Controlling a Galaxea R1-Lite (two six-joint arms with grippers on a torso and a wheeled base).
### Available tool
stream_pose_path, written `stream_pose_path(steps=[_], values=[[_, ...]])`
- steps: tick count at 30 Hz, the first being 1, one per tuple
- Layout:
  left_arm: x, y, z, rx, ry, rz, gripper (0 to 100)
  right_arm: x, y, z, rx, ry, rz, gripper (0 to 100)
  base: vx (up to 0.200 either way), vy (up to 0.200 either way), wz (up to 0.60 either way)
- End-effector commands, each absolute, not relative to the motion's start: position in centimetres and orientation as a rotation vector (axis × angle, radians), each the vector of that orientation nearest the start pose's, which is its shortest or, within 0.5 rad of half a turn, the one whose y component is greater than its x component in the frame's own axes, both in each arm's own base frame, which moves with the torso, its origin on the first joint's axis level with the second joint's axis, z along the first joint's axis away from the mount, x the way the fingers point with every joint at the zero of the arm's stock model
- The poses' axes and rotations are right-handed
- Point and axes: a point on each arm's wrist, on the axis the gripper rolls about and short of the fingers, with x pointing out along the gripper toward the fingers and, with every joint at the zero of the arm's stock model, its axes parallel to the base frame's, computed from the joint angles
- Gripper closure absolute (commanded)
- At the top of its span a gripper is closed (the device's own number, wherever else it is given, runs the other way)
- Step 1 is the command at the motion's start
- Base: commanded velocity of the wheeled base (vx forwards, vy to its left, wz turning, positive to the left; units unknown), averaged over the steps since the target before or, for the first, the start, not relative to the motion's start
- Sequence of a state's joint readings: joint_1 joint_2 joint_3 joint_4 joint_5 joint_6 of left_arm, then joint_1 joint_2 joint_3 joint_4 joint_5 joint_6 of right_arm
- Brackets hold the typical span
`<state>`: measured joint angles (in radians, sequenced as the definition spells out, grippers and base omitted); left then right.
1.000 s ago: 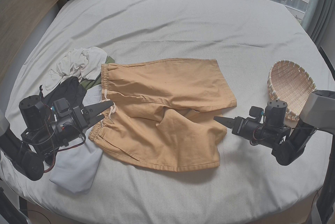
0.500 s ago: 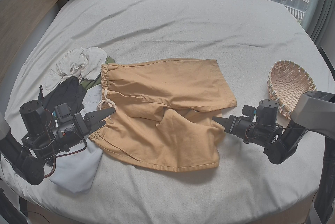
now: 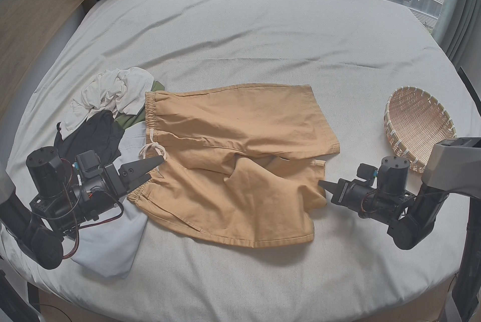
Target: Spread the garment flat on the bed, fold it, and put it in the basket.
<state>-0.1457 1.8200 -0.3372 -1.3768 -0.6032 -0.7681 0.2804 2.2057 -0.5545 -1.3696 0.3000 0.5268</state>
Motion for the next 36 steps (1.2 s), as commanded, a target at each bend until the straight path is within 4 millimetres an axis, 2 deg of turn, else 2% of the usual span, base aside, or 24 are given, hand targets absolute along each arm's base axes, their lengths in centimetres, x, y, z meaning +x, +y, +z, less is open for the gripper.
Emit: stream_pose_path(steps=[1, 5, 12, 13, 18, 22, 26, 30, 36], values=[[25.7, -5.1, 11.2, -0.756, 0.389, -0.67, 0, 31.5, 8.0, 4.1, 0.516, 0.399, 0.443, 100, 0.0, 0.0, 0.0], [25.7, -5.1, 11.2, -0.756, 0.39, -0.668, 0, 32.1, 7.1, 4.4, 0.52, 0.376, 0.416, 100, 0.0, 0.0, 0.0], [25.6, -5.0, 10.9, -0.758, 0.4, -0.659, 0, 33.3, 7.0, 4.9, 0.521, 0.334, 0.418, 100, 0.0, 0.0, 0.0], [25.6, -5.0, 10.9, -0.76, 0.403, -0.658, 0, 33.3, 7.1, 4.9, 0.522, 0.331, 0.42, 0, 0.0, 0.0, 0.0], [25.4, -4.8, 10.8, -0.761, 0.404, -0.65, 0, 33.0, 7.2, 5.4, 0.525, 0.294, 0.39, 0, 0.0, 0.0, 0.0], [25.3, -4.7, 10.8, -0.759, 0.403, -0.648, 0, 30.6, 7.0, 6.3, 0.522, 0.327, 0.387, 0, 0.0, 0.0, 0.0], [25.2, -4.7, 10.9, -0.758, 0.391, -0.651, 0, 28.1, 7.6, 5.7, 0.515, 0.411, 0.401, 0, 0.0, 0.0, 0.0], [25.0, -4.8, 10.8, -0.757, 0.381, -0.639, 0, 26.4, 8.4, 4.8, 0.506, 0.476, 0.429, 0, 0.0, 0.0, 0.0], [24.9, -4.8, 10.8, -0.756, 0.376, -0.642, 0, 25.5, 9.8, 3.8, 0.502, 0.545, 0.468, 0, 0.0, 0.0, 0.0]])
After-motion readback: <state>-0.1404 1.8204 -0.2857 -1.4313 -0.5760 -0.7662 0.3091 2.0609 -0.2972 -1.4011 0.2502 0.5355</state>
